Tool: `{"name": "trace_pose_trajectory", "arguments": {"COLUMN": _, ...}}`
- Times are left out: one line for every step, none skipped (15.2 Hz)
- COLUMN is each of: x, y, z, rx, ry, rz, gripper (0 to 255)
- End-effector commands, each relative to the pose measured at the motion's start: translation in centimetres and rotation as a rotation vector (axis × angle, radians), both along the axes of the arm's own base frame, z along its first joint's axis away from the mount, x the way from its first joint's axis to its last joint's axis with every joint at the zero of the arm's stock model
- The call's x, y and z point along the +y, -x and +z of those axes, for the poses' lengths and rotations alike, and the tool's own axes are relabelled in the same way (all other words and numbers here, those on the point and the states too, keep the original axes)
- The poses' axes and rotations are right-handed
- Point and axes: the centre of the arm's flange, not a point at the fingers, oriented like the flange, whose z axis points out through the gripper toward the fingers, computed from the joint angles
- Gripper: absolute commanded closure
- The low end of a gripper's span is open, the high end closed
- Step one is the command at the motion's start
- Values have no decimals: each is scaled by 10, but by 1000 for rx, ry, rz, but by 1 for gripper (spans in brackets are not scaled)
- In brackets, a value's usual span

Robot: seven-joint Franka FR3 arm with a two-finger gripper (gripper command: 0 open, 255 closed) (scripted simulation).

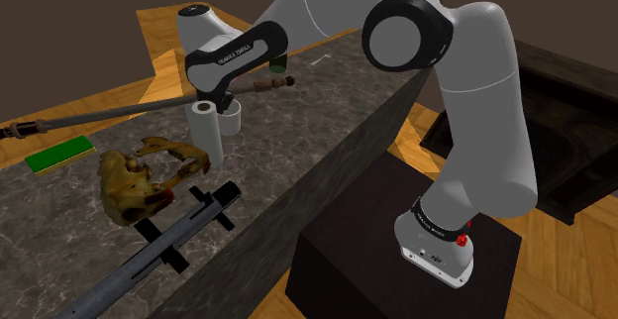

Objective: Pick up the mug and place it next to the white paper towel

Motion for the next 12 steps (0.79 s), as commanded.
{"name": "trace_pose_trajectory", "arguments": {"x": 0, "y": 0, "z": -2, "rx": -1, "ry": 0, "rz": 0, "gripper": 255}}
{"name": "trace_pose_trajectory", "arguments": {"x": 0, "y": 0, "z": -2, "rx": -1, "ry": 0, "rz": 0, "gripper": 255}}
{"name": "trace_pose_trajectory", "arguments": {"x": 0, "y": 0, "z": -2, "rx": -1, "ry": 0, "rz": 0, "gripper": 255}}
{"name": "trace_pose_trajectory", "arguments": {"x": 0, "y": 0, "z": -2, "rx": -1, "ry": 0, "rz": 0, "gripper": 255}}
{"name": "trace_pose_trajectory", "arguments": {"x": 0, "y": 0, "z": -2, "rx": -1, "ry": 0, "rz": 0, "gripper": 255}}
{"name": "trace_pose_trajectory", "arguments": {"x": 0, "y": 0, "z": -2, "rx": -1, "ry": 0, "rz": 0, "gripper": 255}}
{"name": "trace_pose_trajectory", "arguments": {"x": 0, "y": 0, "z": -2, "rx": -1, "ry": 0, "rz": 0, "gripper": 255}}
{"name": "trace_pose_trajectory", "arguments": {"x": 0, "y": 0, "z": -2, "rx": -1, "ry": 0, "rz": 0, "gripper": 0}}
{"name": "trace_pose_trajectory", "arguments": {"x": 0, "y": 0, "z": -2, "rx": -1, "ry": 0, "rz": 0, "gripper": 0}}
{"name": "trace_pose_trajectory", "arguments": {"x": 0, "y": 0, "z": -2, "rx": -1, "ry": 0, "rz": 0, "gripper": 0}}
{"name": "trace_pose_trajectory", "arguments": {"x": 0, "y": 0, "z": -2, "rx": -1, "ry": 0, "rz": 0, "gripper": 0}}
{"name": "trace_pose_trajectory", "arguments": {"x": 0, "y": 0, "z": -2, "rx": -1, "ry": 0, "rz": 0, "gripper": 0}}
